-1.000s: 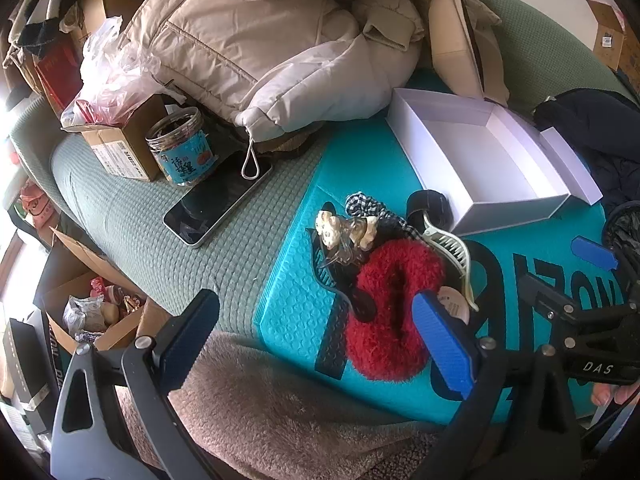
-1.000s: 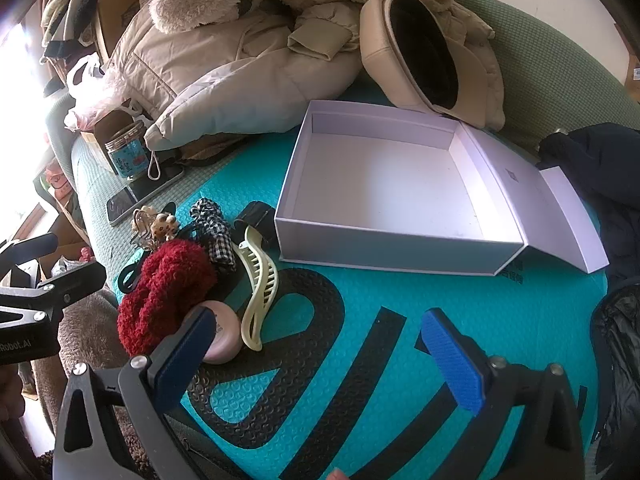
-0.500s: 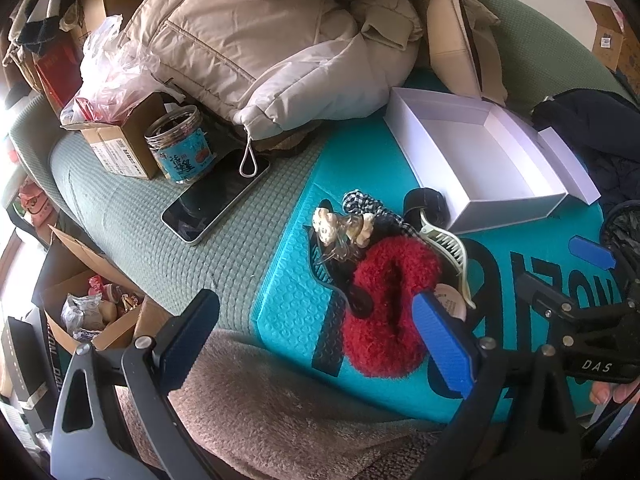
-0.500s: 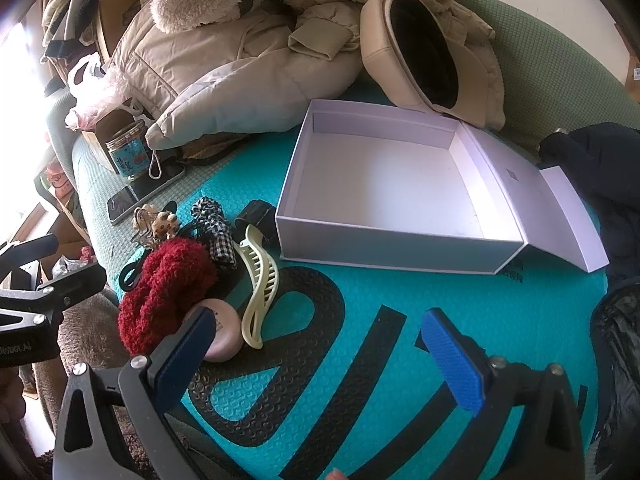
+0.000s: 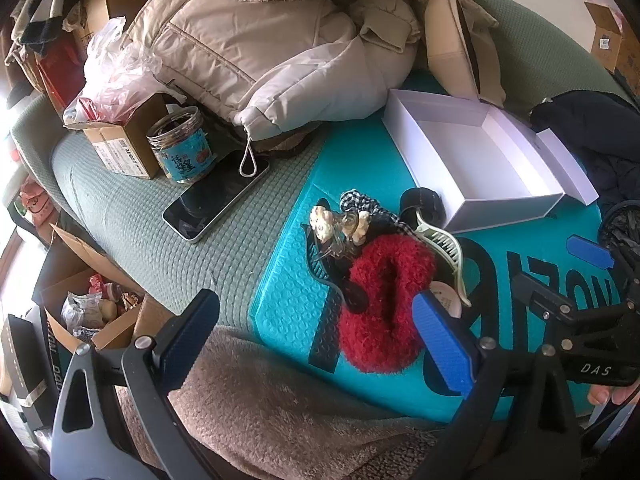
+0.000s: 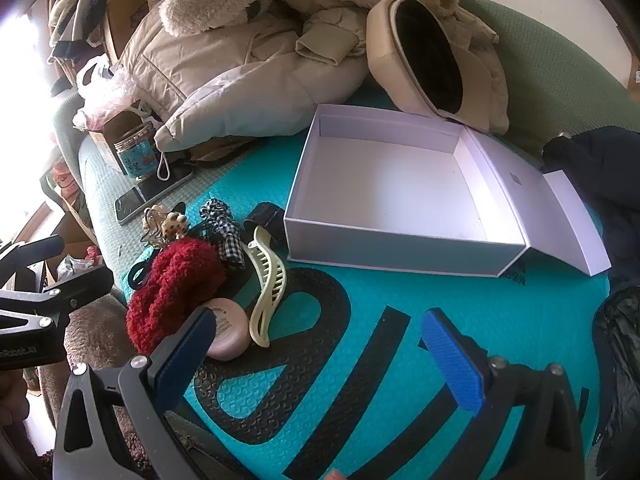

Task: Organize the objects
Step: 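Move both tools toward the pile of hair accessories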

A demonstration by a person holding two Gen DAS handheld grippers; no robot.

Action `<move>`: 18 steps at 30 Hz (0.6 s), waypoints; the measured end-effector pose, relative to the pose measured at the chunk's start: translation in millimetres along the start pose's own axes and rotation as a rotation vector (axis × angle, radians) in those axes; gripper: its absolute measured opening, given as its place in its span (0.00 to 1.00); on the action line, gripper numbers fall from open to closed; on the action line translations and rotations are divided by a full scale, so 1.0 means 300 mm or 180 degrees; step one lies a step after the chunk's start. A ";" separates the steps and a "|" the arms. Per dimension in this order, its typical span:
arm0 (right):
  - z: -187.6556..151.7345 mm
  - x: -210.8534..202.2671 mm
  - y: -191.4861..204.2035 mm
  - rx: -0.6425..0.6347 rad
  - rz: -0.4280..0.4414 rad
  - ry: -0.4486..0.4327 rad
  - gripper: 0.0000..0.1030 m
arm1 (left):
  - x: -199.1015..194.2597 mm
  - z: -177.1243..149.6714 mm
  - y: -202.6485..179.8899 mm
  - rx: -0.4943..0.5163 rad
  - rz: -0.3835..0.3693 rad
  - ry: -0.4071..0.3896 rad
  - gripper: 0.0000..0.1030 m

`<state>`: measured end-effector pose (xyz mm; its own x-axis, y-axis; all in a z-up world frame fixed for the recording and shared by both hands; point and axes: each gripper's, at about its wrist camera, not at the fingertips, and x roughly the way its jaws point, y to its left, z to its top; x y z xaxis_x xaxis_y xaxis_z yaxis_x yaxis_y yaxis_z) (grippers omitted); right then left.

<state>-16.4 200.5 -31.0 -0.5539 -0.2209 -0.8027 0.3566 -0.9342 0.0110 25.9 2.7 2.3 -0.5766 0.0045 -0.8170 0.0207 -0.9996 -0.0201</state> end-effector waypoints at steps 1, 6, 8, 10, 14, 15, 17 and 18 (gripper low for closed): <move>-0.001 -0.001 0.000 -0.0004 0.0005 -0.0003 0.99 | -0.002 -0.002 0.000 -0.0006 -0.0005 -0.0001 0.94; -0.013 0.001 0.003 -0.0052 0.0044 0.0010 0.99 | -0.008 -0.020 -0.005 -0.0057 -0.0004 0.0002 0.94; -0.018 -0.002 0.005 -0.0075 0.0072 0.0006 0.99 | -0.009 -0.029 -0.007 -0.0071 -0.0005 0.0004 0.94; -0.022 -0.005 0.008 -0.0100 0.0094 -0.0007 0.99 | -0.011 -0.041 -0.007 -0.0089 -0.0007 0.0012 0.94; -0.034 -0.005 0.017 -0.0133 0.0176 -0.0016 0.99 | -0.007 -0.061 -0.005 -0.0106 -0.0040 0.0030 0.94; -0.038 -0.004 0.021 -0.0146 0.0200 -0.0014 0.99 | -0.004 -0.067 -0.004 -0.0110 -0.0037 0.0039 0.94; -0.045 -0.002 0.031 -0.0173 0.0240 -0.0016 0.99 | 0.002 -0.077 -0.001 -0.0116 -0.0033 0.0068 0.94; -0.048 0.000 0.035 -0.0188 0.0253 -0.0013 0.99 | 0.007 -0.082 0.003 -0.0125 -0.0037 0.0083 0.94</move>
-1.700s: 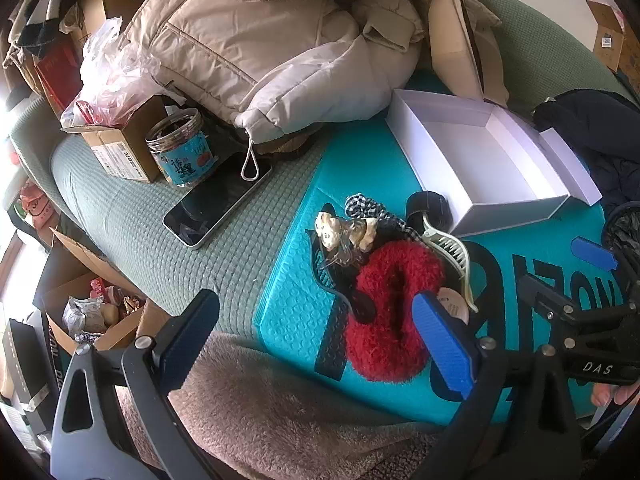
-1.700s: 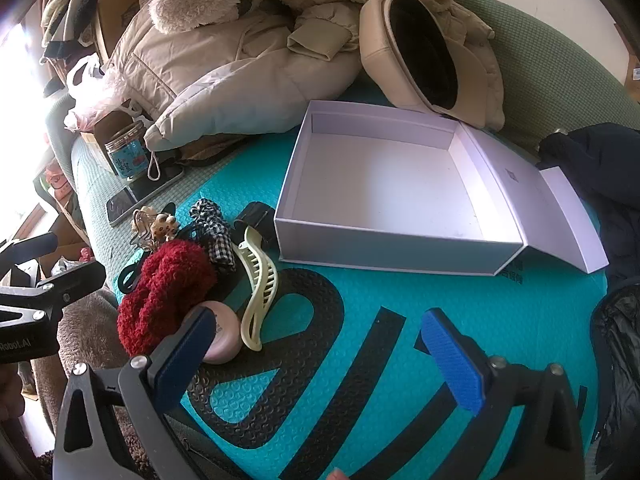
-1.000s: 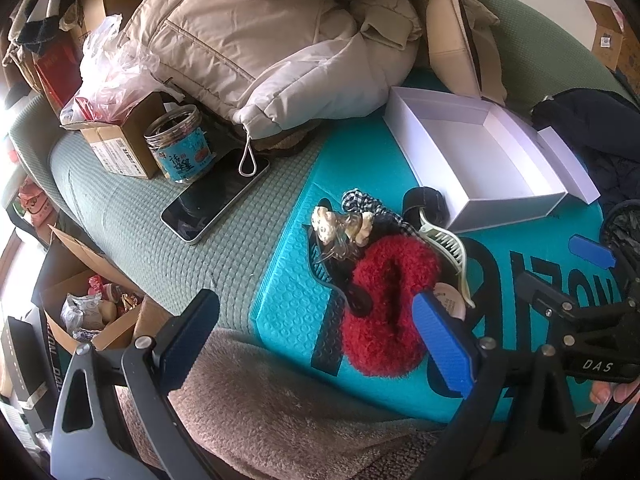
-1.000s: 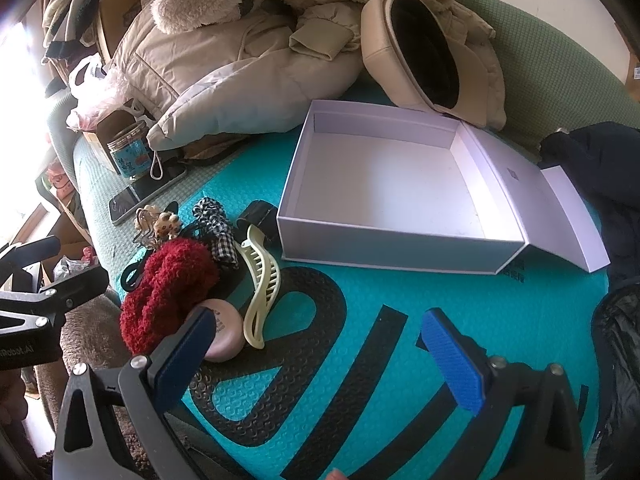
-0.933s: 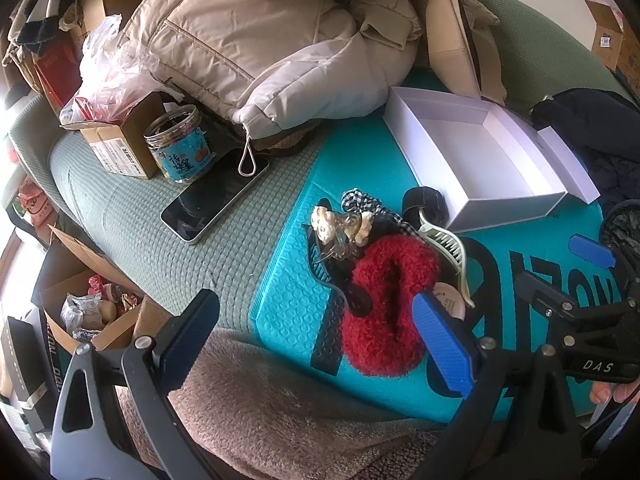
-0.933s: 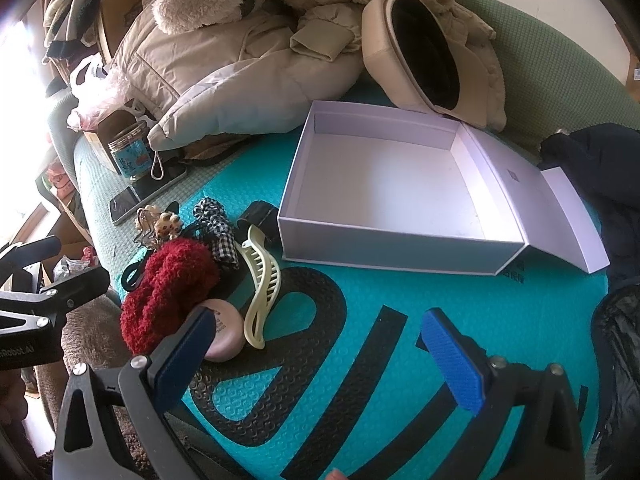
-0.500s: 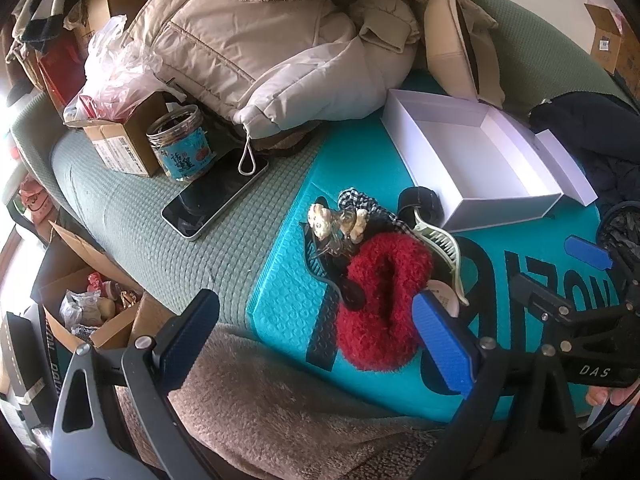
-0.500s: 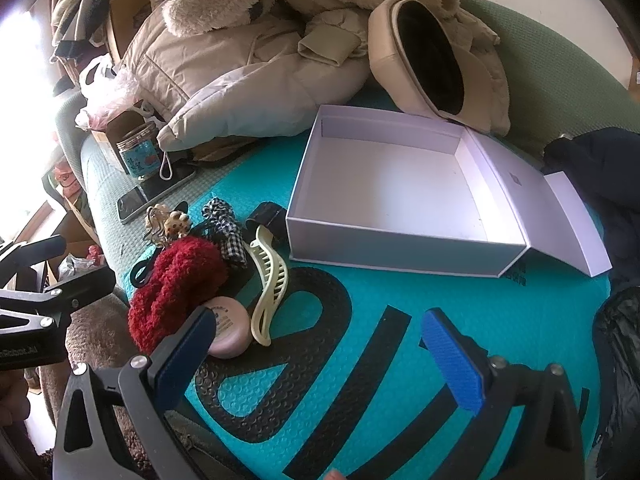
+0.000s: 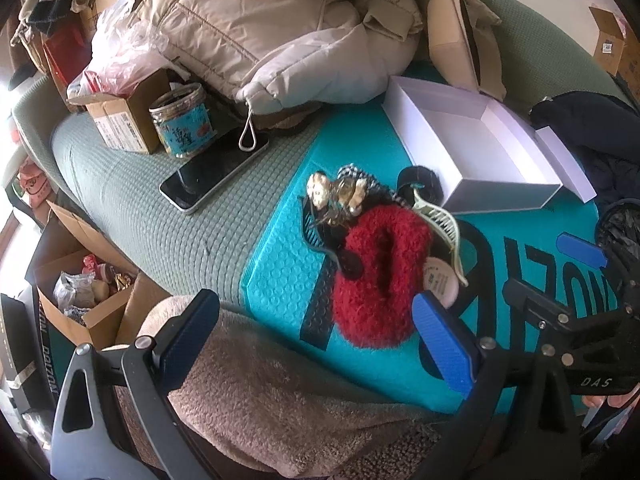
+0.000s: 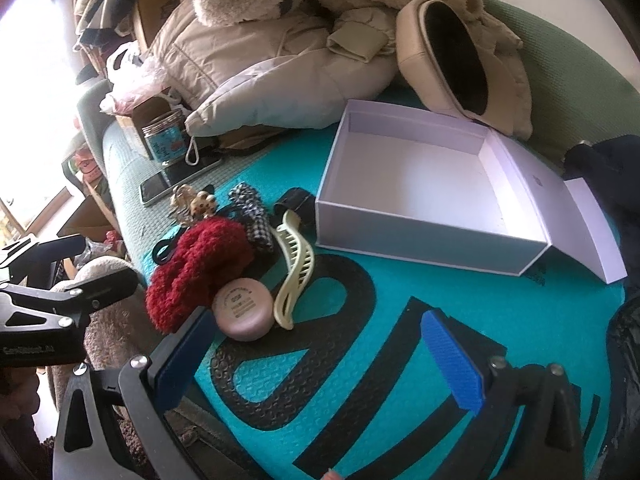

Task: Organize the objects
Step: 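Move both tools toward the pile of hair accessories, then grasp the black pearl-flower hair clip with the left tool while the right tool grasps the cream claw clip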

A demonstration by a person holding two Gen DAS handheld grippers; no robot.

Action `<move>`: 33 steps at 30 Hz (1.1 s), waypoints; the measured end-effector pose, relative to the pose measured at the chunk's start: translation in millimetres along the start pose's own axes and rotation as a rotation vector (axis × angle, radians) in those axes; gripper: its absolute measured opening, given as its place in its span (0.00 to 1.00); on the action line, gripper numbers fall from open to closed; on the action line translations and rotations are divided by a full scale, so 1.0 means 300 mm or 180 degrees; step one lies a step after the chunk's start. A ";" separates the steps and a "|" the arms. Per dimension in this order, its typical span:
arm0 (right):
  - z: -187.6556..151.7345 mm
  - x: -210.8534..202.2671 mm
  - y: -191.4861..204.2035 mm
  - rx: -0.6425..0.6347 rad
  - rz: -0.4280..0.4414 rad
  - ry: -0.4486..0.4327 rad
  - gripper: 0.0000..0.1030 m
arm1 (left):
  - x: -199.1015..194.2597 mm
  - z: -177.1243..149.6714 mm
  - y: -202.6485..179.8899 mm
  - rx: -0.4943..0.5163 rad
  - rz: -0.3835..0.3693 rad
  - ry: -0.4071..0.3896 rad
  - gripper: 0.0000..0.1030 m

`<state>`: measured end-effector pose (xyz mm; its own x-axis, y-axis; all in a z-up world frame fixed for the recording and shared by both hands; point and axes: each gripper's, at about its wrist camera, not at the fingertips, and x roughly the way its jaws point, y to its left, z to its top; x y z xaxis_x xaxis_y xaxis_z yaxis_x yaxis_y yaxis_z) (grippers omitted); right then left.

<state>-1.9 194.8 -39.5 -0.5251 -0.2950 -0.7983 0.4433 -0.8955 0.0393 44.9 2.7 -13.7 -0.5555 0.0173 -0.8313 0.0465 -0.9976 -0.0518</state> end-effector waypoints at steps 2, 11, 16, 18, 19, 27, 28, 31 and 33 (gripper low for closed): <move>-0.004 0.007 0.011 -0.0027 0.0021 0.0012 0.99 | 0.007 -0.008 0.006 -0.0016 -0.0009 0.0021 0.94; -0.004 0.057 0.027 -0.0069 0.0049 0.0088 0.99 | 0.051 -0.010 0.033 -0.0103 -0.0176 0.0099 0.94; 0.000 0.094 0.018 -0.0037 0.0076 0.0151 0.98 | 0.088 -0.001 0.038 -0.0137 -0.0226 0.0156 0.89; 0.001 0.104 0.011 -0.0025 0.0086 0.0159 0.97 | 0.101 0.005 0.047 -0.0176 -0.0249 0.0168 0.86; 0.004 0.109 0.006 -0.0019 0.0088 0.0159 0.96 | 0.106 0.010 0.052 -0.0197 -0.0266 0.0169 0.84; 0.036 0.145 0.009 -0.0145 0.0075 0.0079 0.93 | 0.147 0.060 0.081 -0.0321 -0.0345 0.0171 0.76; 0.040 0.151 0.009 -0.0149 0.0090 0.0081 0.93 | 0.150 0.067 0.083 -0.0329 -0.0360 0.0165 0.76; 0.050 0.172 0.005 -0.0140 0.0117 0.0107 0.91 | 0.157 0.092 0.082 -0.0323 -0.0380 0.0140 0.76; 0.058 0.189 -0.003 -0.0114 0.0132 0.0133 0.89 | 0.162 0.109 0.081 -0.0301 -0.0417 0.0116 0.76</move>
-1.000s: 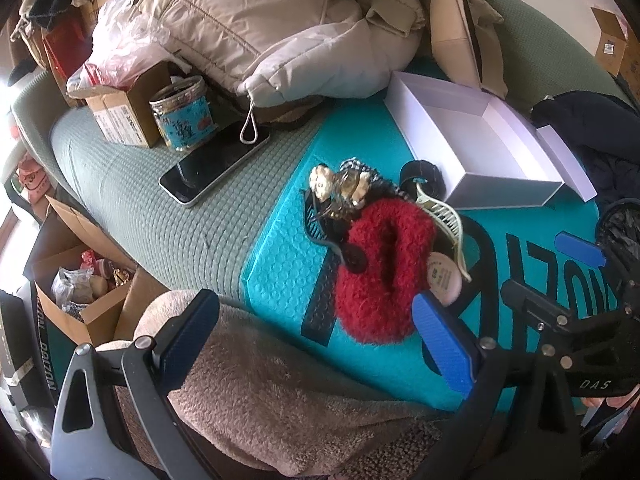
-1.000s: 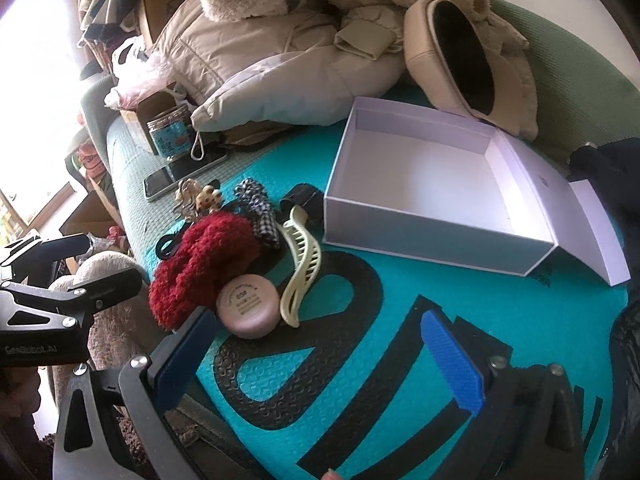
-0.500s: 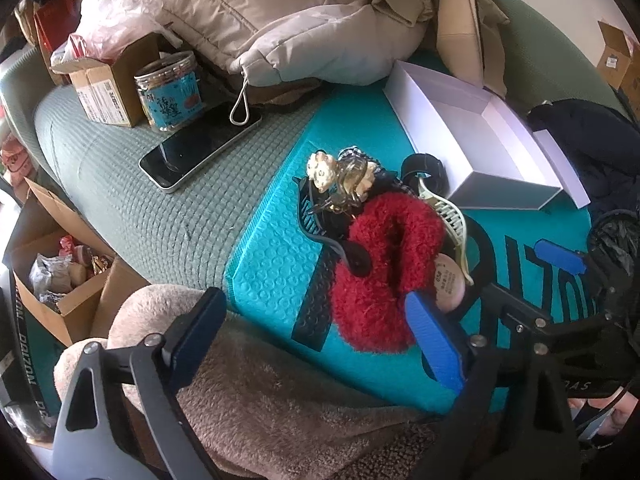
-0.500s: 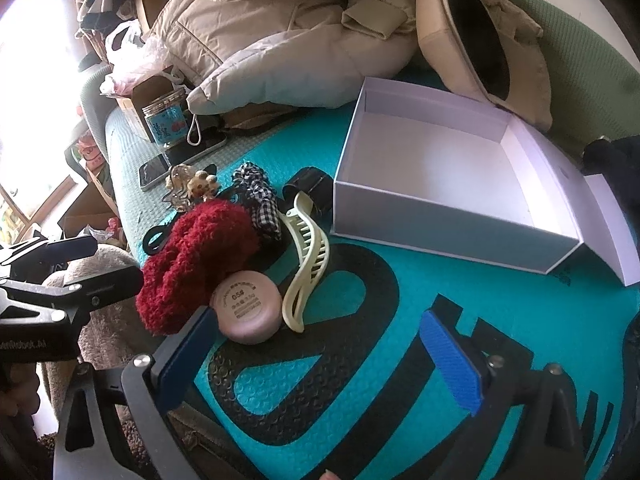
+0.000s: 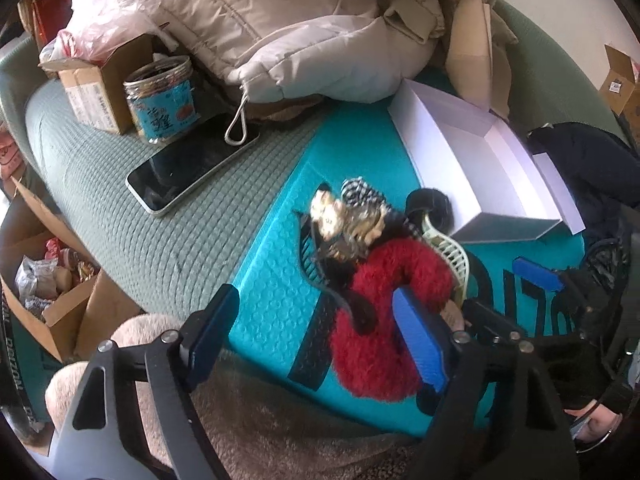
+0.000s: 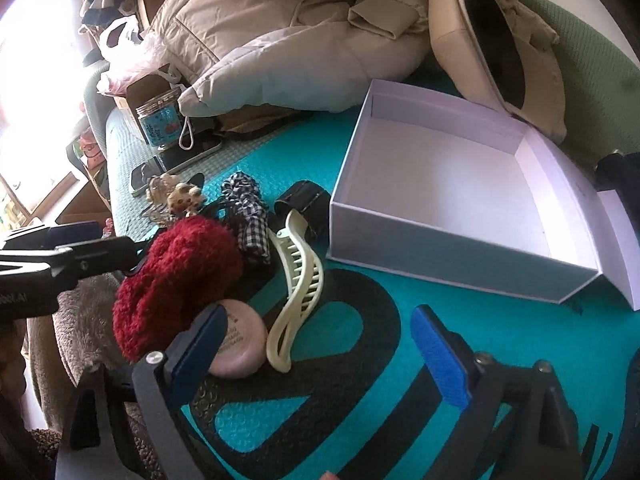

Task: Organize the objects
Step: 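Grasp the black pearl-flower hair clip with the left tool while the right tool grasps the cream claw clip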

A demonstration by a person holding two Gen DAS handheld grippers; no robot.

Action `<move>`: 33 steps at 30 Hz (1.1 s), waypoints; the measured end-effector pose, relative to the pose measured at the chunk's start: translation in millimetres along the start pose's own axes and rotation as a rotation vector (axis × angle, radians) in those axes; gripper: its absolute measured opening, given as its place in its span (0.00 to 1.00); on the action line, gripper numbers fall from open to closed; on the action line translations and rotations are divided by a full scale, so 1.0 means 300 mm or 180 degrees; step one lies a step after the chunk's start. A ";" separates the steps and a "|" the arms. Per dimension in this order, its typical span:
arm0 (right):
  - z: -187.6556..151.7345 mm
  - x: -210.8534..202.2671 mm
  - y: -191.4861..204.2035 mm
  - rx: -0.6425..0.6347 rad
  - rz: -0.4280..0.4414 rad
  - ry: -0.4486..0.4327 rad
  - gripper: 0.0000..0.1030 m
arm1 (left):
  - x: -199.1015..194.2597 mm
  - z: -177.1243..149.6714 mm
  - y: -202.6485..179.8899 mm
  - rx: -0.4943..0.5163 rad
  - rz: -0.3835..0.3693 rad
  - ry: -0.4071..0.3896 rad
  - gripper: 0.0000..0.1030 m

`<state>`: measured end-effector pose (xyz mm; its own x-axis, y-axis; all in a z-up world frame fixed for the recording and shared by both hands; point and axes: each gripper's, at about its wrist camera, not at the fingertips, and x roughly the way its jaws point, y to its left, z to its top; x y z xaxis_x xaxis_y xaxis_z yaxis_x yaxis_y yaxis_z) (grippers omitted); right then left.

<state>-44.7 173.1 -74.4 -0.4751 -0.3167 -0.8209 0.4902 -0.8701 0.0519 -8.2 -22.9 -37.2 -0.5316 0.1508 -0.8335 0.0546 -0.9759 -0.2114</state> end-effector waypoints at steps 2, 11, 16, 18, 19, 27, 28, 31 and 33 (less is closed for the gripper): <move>0.008 0.015 -0.009 0.0029 0.0001 0.0020 0.89 | 0.003 0.018 -0.004 0.0027 -0.0025 -0.0017 0.76; 0.040 0.077 -0.026 0.0013 0.0016 0.0083 0.77 | 0.066 0.092 -0.024 0.0102 -0.0015 0.0039 0.68; 0.053 0.106 -0.023 -0.0012 0.0127 0.0140 0.56 | 0.107 0.111 -0.038 0.0160 -0.0056 0.0089 0.59; 0.056 0.119 -0.033 0.0068 0.0222 0.0177 0.49 | 0.124 0.119 -0.037 0.0153 -0.0095 0.0114 0.57; 0.056 0.125 -0.035 0.0073 0.0213 0.0192 0.45 | 0.133 0.121 -0.037 0.0151 -0.0109 0.0131 0.57; 0.053 0.120 -0.019 -0.0136 0.0094 0.0109 0.23 | 0.189 0.146 -0.032 0.0090 -0.0204 0.0151 0.43; 0.052 0.118 -0.015 -0.0166 0.0077 0.0097 0.22 | 0.191 0.148 -0.035 0.0109 -0.0195 0.0142 0.43; 0.052 0.107 -0.013 -0.0196 0.0060 0.0068 0.22 | 0.193 0.150 -0.042 0.0131 -0.0182 0.0128 0.43; 0.051 0.095 -0.021 -0.0183 0.0067 0.0051 0.22 | 0.190 0.150 -0.043 0.0129 -0.0190 0.0124 0.43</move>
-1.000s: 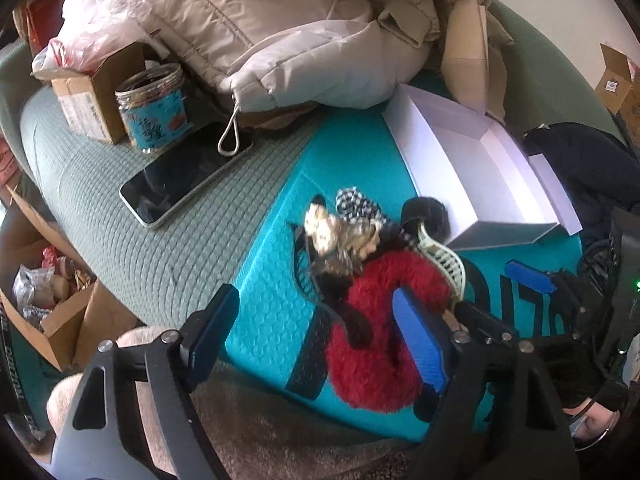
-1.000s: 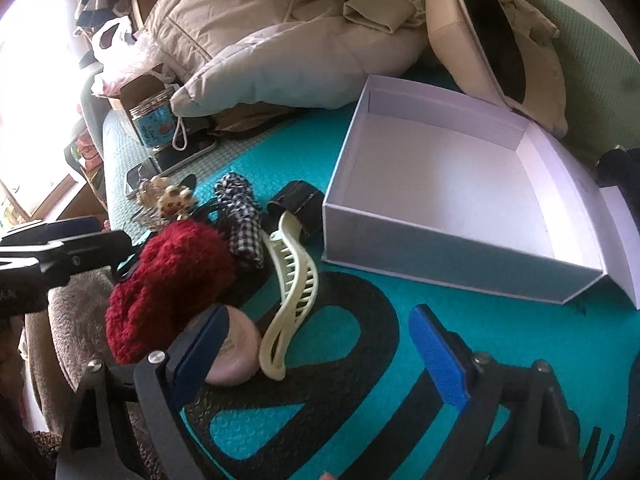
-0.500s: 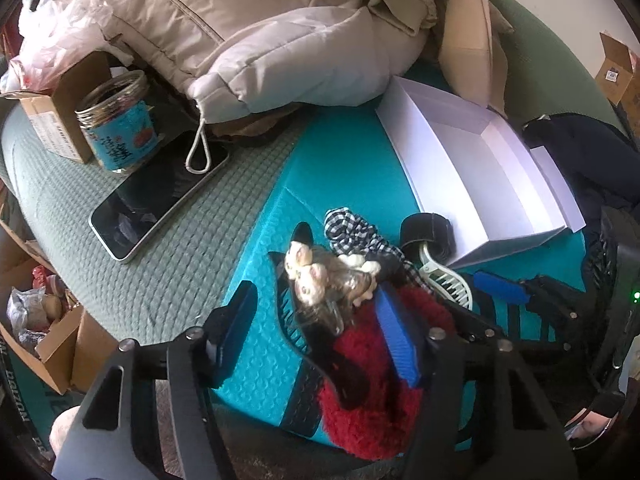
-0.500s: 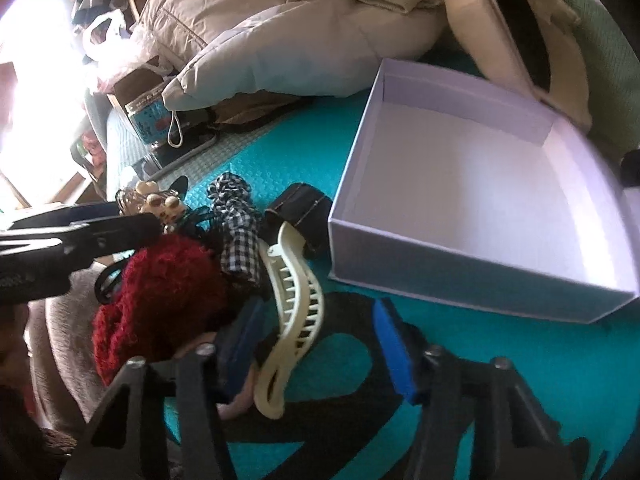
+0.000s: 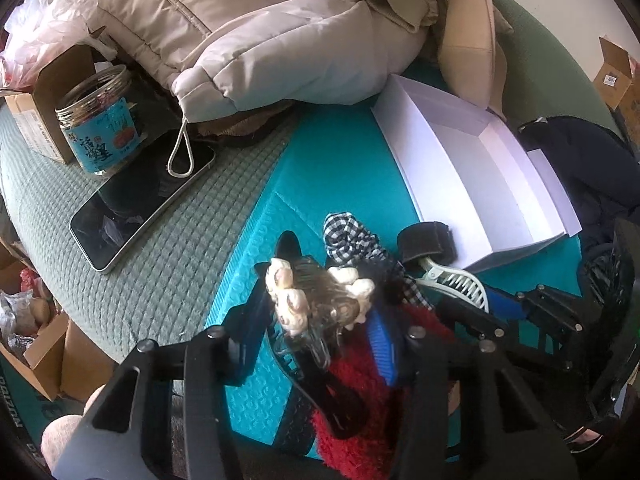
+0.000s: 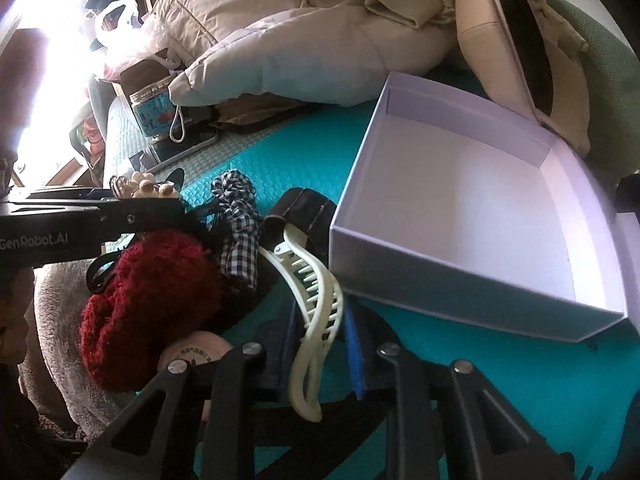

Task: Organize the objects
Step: 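Grasp the black pearl-flower hair clip with the left tool while the right tool grasps the cream claw clip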

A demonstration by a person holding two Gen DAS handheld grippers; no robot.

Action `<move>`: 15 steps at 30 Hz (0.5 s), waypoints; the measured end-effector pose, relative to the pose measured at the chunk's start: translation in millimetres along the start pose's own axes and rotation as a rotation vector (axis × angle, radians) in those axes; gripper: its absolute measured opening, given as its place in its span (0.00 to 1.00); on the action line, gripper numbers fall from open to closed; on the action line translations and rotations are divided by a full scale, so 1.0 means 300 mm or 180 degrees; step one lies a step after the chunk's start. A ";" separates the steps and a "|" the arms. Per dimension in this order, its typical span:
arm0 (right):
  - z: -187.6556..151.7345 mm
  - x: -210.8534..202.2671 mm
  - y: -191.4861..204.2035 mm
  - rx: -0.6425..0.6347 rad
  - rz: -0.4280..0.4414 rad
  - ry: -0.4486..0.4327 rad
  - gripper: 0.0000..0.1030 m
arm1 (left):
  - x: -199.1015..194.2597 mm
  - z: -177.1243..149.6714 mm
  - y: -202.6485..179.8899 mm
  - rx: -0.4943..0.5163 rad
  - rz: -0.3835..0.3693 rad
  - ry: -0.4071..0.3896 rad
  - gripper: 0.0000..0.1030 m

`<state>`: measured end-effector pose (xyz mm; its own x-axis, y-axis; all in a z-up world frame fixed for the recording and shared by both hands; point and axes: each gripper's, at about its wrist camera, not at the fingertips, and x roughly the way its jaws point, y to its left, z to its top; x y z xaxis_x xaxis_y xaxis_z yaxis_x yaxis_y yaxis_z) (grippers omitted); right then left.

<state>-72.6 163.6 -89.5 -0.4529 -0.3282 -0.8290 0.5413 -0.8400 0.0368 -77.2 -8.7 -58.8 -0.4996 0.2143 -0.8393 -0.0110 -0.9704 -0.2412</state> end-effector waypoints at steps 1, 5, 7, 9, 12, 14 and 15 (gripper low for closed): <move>-0.001 -0.005 -0.001 -0.0001 -0.0001 -0.0010 0.21 | -0.004 -0.001 -0.001 -0.0002 0.0000 -0.0005 0.43; -0.013 -0.038 -0.004 -0.0037 -0.0048 -0.0118 0.21 | -0.026 -0.006 -0.009 -0.0028 0.0005 -0.0040 0.43; -0.018 -0.054 -0.006 -0.0029 -0.0025 -0.0144 0.21 | -0.045 -0.018 -0.004 -0.0047 0.0000 -0.0059 0.43; -0.023 -0.065 -0.010 0.0005 0.0017 -0.0134 0.21 | -0.065 -0.025 -0.002 -0.0063 -0.0002 -0.0090 0.43; -0.036 -0.082 -0.009 0.0012 0.0023 -0.0134 0.21 | -0.095 -0.037 -0.006 -0.0055 0.0015 -0.0147 0.43; -0.046 -0.100 -0.007 0.0000 0.0015 -0.0161 0.21 | -0.115 -0.042 -0.012 -0.0050 0.0019 -0.0190 0.43; -0.047 -0.105 -0.004 -0.0006 0.0010 -0.0167 0.21 | -0.129 -0.046 -0.014 -0.0052 0.0013 -0.0218 0.43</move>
<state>-48.9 181.1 -71.4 -0.4878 -0.3530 -0.7984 0.5440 -0.8382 0.0382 -46.0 -11.5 -32.2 -0.5577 0.2015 -0.8052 0.0052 -0.9692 -0.2462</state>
